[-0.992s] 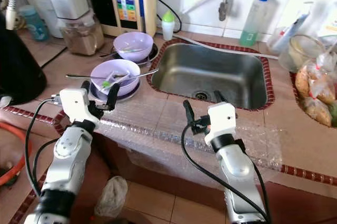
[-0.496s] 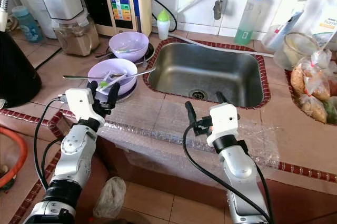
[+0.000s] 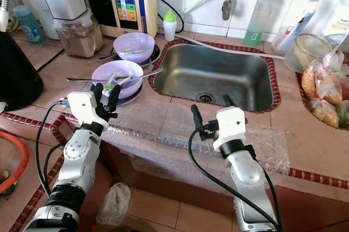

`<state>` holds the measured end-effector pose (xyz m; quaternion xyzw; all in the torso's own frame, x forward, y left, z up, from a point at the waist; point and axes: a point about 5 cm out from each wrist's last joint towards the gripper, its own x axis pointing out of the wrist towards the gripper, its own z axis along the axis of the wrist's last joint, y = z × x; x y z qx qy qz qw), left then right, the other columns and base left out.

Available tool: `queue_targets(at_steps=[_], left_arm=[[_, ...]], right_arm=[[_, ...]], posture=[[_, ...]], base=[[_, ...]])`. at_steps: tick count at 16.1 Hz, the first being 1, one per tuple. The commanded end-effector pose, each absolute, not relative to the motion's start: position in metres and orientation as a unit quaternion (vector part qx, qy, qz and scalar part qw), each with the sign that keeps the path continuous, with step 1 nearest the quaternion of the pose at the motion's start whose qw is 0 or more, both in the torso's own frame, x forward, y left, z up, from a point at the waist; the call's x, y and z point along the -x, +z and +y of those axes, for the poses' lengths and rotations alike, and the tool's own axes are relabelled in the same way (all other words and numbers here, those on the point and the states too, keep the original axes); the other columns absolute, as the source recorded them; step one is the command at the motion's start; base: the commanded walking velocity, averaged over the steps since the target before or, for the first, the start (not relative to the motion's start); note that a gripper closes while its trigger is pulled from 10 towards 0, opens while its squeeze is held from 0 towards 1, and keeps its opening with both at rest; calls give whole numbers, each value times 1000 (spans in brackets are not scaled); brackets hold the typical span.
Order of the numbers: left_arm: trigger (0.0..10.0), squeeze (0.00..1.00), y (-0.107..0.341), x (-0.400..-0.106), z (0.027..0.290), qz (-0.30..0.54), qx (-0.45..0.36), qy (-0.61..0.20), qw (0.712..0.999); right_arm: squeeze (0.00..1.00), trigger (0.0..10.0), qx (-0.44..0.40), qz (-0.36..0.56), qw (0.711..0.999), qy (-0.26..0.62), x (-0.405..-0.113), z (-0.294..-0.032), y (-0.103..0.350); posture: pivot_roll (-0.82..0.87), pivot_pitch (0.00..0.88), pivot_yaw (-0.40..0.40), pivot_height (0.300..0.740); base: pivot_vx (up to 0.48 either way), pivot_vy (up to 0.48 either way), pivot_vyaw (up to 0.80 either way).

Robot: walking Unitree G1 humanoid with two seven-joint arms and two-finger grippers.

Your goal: Kitchen organization

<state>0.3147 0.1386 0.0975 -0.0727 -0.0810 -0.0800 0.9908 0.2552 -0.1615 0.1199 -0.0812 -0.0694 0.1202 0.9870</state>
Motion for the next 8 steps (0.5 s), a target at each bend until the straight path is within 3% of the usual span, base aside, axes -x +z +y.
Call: queue_targets(at_steps=[1,8], left_arm=[[0,0,97,-316,138,-79,66,-87,991],[0,0,99,-317,141,-85,62,-84,991]], right_arm=[[0,10000,83,-77,986,123,-258,-160,124],[0,10000,87,-81,986,116,-260,-162,125]], posture=[[-106,0,26,740],[-110,0,27,740]], base=[[0,0,0],[0,0,0]])
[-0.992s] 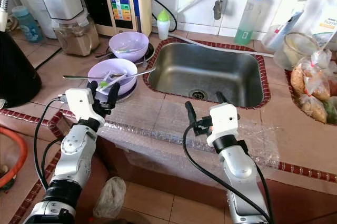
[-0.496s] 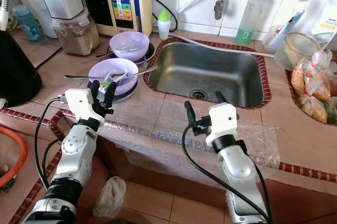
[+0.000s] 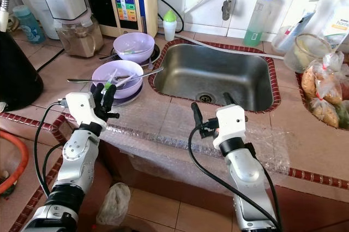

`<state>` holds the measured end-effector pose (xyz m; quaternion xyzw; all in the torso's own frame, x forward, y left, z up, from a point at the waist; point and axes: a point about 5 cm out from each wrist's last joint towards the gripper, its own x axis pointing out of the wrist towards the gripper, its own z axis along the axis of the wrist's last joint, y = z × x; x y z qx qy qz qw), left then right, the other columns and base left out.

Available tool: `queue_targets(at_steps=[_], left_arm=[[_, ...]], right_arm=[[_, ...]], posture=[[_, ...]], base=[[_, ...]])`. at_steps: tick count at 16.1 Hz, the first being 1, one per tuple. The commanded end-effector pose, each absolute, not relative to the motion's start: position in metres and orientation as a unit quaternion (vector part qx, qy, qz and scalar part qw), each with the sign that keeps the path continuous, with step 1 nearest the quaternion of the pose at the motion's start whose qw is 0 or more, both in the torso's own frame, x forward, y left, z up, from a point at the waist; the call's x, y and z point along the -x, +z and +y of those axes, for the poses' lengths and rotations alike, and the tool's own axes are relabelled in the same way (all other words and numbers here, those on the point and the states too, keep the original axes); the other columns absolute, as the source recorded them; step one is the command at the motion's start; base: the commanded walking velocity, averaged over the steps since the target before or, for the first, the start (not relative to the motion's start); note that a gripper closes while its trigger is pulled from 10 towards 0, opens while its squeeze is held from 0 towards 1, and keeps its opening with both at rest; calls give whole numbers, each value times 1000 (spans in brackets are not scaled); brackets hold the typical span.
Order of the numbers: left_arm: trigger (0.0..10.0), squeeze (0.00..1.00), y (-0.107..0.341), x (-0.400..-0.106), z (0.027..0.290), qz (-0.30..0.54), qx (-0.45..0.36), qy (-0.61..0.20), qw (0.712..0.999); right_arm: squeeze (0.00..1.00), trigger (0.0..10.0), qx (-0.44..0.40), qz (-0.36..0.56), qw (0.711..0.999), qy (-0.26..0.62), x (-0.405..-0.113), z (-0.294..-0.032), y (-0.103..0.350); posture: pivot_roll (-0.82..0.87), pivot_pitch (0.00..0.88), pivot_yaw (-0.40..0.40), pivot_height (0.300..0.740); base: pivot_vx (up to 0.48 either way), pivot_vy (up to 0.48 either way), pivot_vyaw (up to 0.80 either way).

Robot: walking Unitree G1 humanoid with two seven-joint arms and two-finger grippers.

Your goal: Kitchen organization

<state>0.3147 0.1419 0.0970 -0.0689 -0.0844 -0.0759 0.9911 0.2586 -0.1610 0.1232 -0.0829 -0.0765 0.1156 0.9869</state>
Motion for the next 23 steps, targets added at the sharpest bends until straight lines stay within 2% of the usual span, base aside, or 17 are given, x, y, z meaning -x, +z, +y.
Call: queue_targets(at_steps=[1,9,13,14,16,17,19,23], left_arm=[[0,0,100,-317,141,-88,62,-84,991],[0,0,127,-306,148,-144,48,-81,985],[0,0,158,-304,147,-191,45,-93,976],[0,0,172,-305,147,-209,51,-94,972],[0,0,197,-307,139,-241,57,-116,962],[549,0,204,-308,133,-247,58,-139,957],[1333,0,209,-307,121,-241,69,-187,950],[2392,0,205,-306,104,-214,81,-244,942]], right_arm=[[0,10000,87,-81,986,115,-261,-162,125],[0,10000,59,-76,989,113,-267,-160,125],[0,10000,-59,-57,991,104,-275,-155,131],[0,10000,-113,-56,986,106,-279,-153,137],[0,10000,-188,-61,972,123,-286,-147,149],[0,10000,-224,-63,963,133,-289,-144,155],[0,10000,-342,-67,922,171,-296,-138,173],[0,10000,-412,-61,870,263,-296,-125,187]], posture=[[-110,0,27,740],[-97,0,25,740],[-81,0,27,740],[-81,0,27,740],[-73,0,25,740],[-73,0,25,740],[-73,0,25,740],[-57,0,29,740]], base=[[0,0,0],[0,0,0],[0,0,0],[0,0,0],[0,0,0],[0,0,0],[0,0,0],[0,0,0]])
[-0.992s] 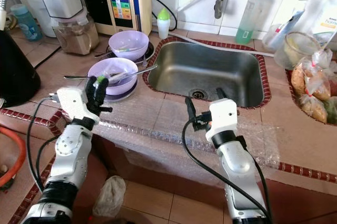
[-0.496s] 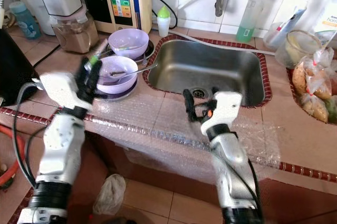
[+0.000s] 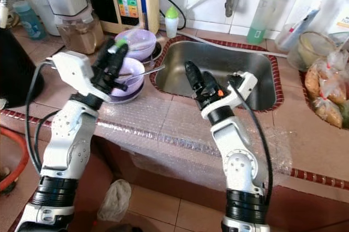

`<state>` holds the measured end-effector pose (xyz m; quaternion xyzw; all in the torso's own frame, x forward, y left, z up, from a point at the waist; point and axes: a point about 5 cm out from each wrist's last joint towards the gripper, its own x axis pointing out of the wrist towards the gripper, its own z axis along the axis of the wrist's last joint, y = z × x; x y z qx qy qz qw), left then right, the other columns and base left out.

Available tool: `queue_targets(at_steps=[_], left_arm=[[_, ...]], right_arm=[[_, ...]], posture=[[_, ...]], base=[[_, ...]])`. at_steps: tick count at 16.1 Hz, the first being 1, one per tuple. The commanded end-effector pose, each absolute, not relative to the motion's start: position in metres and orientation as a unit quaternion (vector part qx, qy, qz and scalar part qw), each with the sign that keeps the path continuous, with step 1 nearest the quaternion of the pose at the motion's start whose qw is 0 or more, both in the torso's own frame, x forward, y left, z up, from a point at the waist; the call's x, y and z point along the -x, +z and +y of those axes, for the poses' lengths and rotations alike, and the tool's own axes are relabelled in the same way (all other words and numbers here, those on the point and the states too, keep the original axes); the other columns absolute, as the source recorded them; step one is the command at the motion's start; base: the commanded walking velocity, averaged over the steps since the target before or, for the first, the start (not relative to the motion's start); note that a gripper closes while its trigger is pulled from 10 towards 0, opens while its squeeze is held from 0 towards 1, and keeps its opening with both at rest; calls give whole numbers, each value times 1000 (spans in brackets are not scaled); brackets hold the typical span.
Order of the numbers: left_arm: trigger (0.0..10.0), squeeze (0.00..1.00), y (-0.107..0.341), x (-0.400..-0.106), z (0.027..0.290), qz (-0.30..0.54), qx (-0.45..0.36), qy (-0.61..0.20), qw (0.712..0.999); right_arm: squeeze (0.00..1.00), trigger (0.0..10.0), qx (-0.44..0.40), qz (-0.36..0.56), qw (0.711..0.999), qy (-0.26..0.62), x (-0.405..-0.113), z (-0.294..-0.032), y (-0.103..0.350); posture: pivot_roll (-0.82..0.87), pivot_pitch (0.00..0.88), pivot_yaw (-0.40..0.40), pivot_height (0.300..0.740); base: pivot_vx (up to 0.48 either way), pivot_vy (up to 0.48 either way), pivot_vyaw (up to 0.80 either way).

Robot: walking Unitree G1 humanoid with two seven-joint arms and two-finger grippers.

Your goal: Kitchen organization

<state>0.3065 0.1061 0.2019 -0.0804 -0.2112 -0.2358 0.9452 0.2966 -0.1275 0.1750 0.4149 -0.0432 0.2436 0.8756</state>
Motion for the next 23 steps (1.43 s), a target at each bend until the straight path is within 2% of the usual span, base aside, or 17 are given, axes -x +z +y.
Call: queue_targets(at_steps=[1,3,7,8,9,10,11,15,19,22,23], left_arm=[[2706,0,203,-307,96,-203,87,-263,939],[3294,0,202,-307,87,-190,107,-284,934],[3216,0,201,-304,76,-178,131,-300,928],[3216,0,198,-304,76,-174,133,-301,928],[3176,0,197,-303,75,-169,135,-304,928],[3216,0,196,-303,74,-166,137,-306,927],[2980,0,195,-302,74,-163,138,-307,927],[3216,0,190,-302,76,-157,139,-303,930],[3882,0,188,-305,75,-156,136,-301,931],[4627,0,187,-305,74,-155,134,-302,931],[5843,0,186,-305,73,-153,133,-303,931]], right_arm=[[0,10000,-424,-56,855,294,-296,-117,191],[0,10000,-452,-40,833,317,-301,-104,193],[0,10000,-489,-16,809,327,-323,-88,193],[0,8157,-493,-14,805,330,-326,-84,194],[0,4667,-499,-10,802,329,-329,-82,194],[0,0,-501,-8,799,331,-331,-79,194],[0,0,-503,-7,798,334,-333,-75,195],[0,0,-522,-19,790,321,-343,-74,200],[0,0,-533,-28,791,300,-346,-83,200],[0,0,-534,-30,791,299,-347,-83,201],[0,0,-535,-32,790,298,-347,-82,201]], posture=[[-55,0,30,740],[-53,0,33,740],[-36,0,26,740],[-31,0,23,740],[-28,0,22,740],[-25,0,18,740],[-22,0,17,740],[-26,0,17,740],[-34,0,20,740],[-45,0,29,740],[-45,0,31,740]], base=[[0,0,0],[0,0,0],[0,0,0],[0,0,0],[0,0,0],[0,0,0],[0,0,0],[0,0,0],[0,0,0],[0,0,0],[0,0,0]])
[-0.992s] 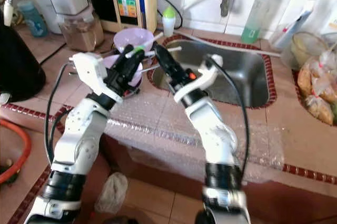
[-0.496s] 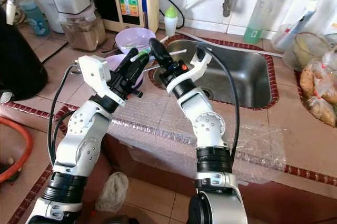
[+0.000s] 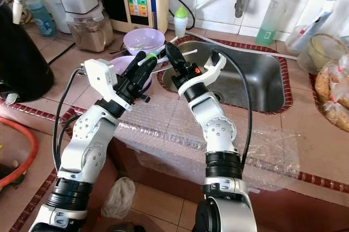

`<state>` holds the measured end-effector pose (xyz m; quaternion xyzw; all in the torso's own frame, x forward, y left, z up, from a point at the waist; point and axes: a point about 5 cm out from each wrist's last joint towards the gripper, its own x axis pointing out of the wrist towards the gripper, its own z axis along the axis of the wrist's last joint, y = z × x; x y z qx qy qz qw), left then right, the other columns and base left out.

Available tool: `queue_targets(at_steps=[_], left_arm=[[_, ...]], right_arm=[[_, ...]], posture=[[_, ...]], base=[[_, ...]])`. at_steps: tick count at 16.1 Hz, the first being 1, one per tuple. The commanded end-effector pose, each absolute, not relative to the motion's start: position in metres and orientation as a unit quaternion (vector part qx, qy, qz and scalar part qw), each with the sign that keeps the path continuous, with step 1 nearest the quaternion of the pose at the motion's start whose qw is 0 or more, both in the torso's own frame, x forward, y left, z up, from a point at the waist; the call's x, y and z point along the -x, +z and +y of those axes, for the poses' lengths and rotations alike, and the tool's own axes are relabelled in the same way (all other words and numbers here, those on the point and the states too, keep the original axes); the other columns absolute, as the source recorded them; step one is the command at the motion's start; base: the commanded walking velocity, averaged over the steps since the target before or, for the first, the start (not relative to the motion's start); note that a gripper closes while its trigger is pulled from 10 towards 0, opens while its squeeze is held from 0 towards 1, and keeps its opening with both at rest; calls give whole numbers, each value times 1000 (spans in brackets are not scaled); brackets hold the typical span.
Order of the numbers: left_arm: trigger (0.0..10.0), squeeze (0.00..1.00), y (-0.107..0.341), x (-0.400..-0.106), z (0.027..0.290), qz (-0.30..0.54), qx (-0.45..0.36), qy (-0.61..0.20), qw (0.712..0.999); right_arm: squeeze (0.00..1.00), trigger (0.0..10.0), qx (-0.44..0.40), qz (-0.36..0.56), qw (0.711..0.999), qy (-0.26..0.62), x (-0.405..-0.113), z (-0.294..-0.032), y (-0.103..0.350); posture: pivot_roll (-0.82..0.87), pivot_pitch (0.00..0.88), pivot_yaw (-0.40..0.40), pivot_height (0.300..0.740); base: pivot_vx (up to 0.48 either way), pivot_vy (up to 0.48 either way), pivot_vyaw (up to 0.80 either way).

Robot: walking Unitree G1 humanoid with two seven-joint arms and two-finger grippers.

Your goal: Kitchen organization

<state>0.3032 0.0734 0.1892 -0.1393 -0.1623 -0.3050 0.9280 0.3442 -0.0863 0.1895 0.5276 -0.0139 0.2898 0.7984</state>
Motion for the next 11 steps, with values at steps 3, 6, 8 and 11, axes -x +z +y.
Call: queue_targets(at_steps=[3,6,8,11], left_arm=[[10000,0,184,-304,73,-150,130,-304,932],[10000,0,182,-303,71,-148,123,-313,930],[10000,0,181,-303,70,-146,123,-317,929],[10000,1000,178,-304,69,-140,127,-320,928]], right_arm=[[0,0,-535,-31,791,295,-347,-82,199],[0,0,-534,-36,792,294,-348,-83,201],[0,0,-533,-40,793,293,-349,-83,204],[0,0,-526,-53,796,294,-350,-84,210]], posture=[[-40,0,33,740],[-39,0,34,740],[-40,0,32,740],[-43,0,36,740]], base=[[0,0,0],[0,0,0],[0,0,0],[0,0,0]])
